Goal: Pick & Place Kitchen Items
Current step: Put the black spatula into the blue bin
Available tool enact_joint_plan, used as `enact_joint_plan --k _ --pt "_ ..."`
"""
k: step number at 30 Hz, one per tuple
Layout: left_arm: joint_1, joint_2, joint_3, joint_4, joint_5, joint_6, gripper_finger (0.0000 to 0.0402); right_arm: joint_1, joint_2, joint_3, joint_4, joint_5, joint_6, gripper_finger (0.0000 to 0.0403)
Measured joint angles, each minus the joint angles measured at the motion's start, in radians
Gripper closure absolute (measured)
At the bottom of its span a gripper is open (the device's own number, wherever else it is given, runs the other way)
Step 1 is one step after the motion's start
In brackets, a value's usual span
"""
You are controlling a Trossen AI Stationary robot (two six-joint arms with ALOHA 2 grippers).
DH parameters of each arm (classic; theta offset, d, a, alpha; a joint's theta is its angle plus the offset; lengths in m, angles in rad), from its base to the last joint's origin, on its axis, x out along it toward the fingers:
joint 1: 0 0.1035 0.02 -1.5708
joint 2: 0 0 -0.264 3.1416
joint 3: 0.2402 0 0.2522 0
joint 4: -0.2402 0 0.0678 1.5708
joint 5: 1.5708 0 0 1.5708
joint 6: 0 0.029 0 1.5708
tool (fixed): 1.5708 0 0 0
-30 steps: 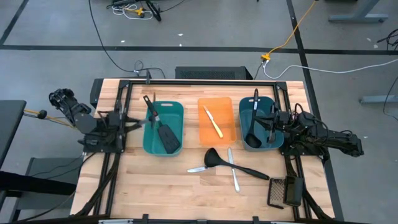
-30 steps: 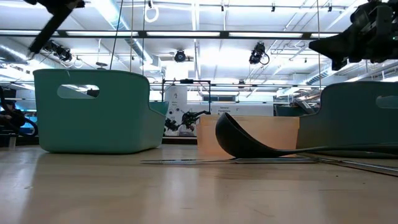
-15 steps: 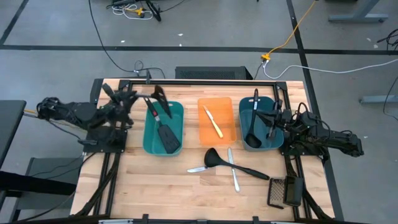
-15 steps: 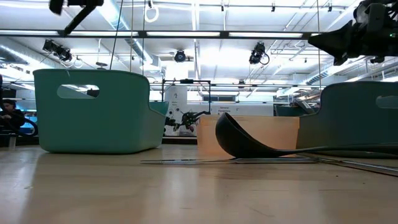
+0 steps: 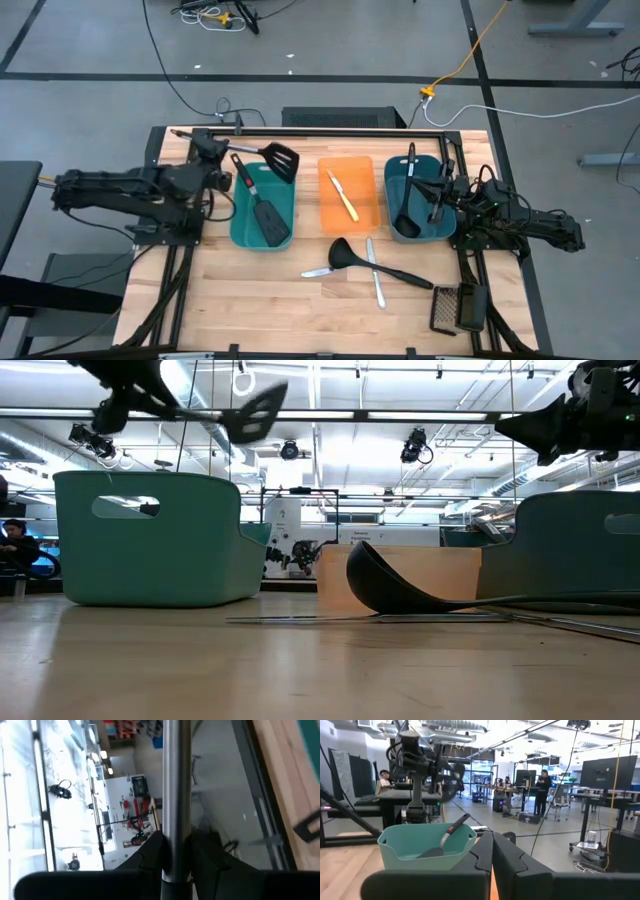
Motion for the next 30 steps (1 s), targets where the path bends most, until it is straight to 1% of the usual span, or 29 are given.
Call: enact_joint_plan --k 4,7,13,16,18,20,25,28,30 --pt "0.032 0.02 -0.05 -0.024 0.023 0.06 0.0328 0.0 0.0 0.0 0.0 0.0 0.0 0.0393" --pt "0.041 0.019 -0.077 -0.053 0.032 0.076 0.0328 0.0 0.0 0.0 -0.001 0.0 0.0 0.0393" --pt "0.036 0.02 -0.08 -0.216 0.027 0.022 0.0328 0.0 0.0 0.0 -0.002 0.0 -0.001 0.0393" --pt "0.025 0.02 -0.08 -0.288 0.053 -0.008 0.0328 0.0 0.0 0.0 -0.002 0.0 -0.001 0.0393" --pt "0.016 0.02 -0.08 -0.326 0.075 0.002 0.0328 0.0 0.0 0.0 -0.002 0.0 -0.001 0.0393" --pt "0.006 0.021 -0.08 -0.328 0.083 0.019 0.0328 0.0 0.0 0.0 -0.002 0.0 -0.001 0.0393" --pt "-0.025 0.034 -0.08 -0.313 0.114 0.122 0.0328 0.0 0.0 0.0 -0.002 0.001 -0.016 0.0393" --pt "-0.042 0.06 -0.081 -0.312 0.165 0.127 0.0328 0.0 0.0 0.0 -0.002 0.001 -0.017 0.0393" --pt "-0.052 0.08 -0.098 -0.285 0.181 0.131 0.0328 0.0 0.0 0.0 -0.006 0.001 -0.017 0.0393"
